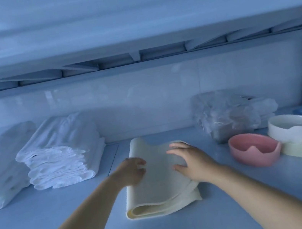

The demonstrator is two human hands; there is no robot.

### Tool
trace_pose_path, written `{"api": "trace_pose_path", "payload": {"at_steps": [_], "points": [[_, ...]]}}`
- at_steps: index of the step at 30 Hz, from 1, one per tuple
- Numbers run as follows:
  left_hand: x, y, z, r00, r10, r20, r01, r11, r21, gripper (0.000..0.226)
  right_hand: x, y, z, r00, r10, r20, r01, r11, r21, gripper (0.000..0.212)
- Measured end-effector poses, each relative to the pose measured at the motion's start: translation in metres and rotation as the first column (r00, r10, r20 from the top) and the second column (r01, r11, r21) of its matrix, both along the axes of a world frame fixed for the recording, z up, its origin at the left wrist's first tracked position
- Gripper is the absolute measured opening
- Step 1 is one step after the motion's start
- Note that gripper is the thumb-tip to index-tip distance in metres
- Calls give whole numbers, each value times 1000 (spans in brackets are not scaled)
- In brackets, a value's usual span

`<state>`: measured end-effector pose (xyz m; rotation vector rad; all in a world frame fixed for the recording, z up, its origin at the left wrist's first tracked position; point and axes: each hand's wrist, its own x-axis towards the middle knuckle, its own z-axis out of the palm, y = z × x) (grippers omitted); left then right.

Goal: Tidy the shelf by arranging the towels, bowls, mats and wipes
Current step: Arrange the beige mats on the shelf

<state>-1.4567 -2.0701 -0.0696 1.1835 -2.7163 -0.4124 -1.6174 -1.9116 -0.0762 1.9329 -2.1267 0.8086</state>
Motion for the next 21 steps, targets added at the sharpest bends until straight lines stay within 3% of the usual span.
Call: {"api": "trace_pose_path", "payload": {"at_steps": [2,5,9,13,16,18,21], "points": [[8,6,-9,994,-60,86,69,993,-100,45,4,-2,-8,1000,8,24,-9,999,44,46],[22,27,-3,986,-166,-17,161,970,-182,42,7,-2,-15,999,17,32,-19,998,60,38],[38,60,2,926,-374,-42,368,924,-101,32,4,4,-16,998,30,55,-34,996,80,24],[43,65,2,912,-402,81,407,912,-51,53,7,18,-6,997,37,72,-49,985,167,32],[42,65,-2,882,-440,167,463,876,-137,52,12,30,-1,996,42,79,-59,973,224,39],[42,64,-8,872,-470,135,488,852,-190,42,17,38,-2,995,63,79,-81,964,252,43],[42,65,-14,897,-438,61,423,808,-411,39,22,47,-3,993,97,64,-109,968,227,45]]}}
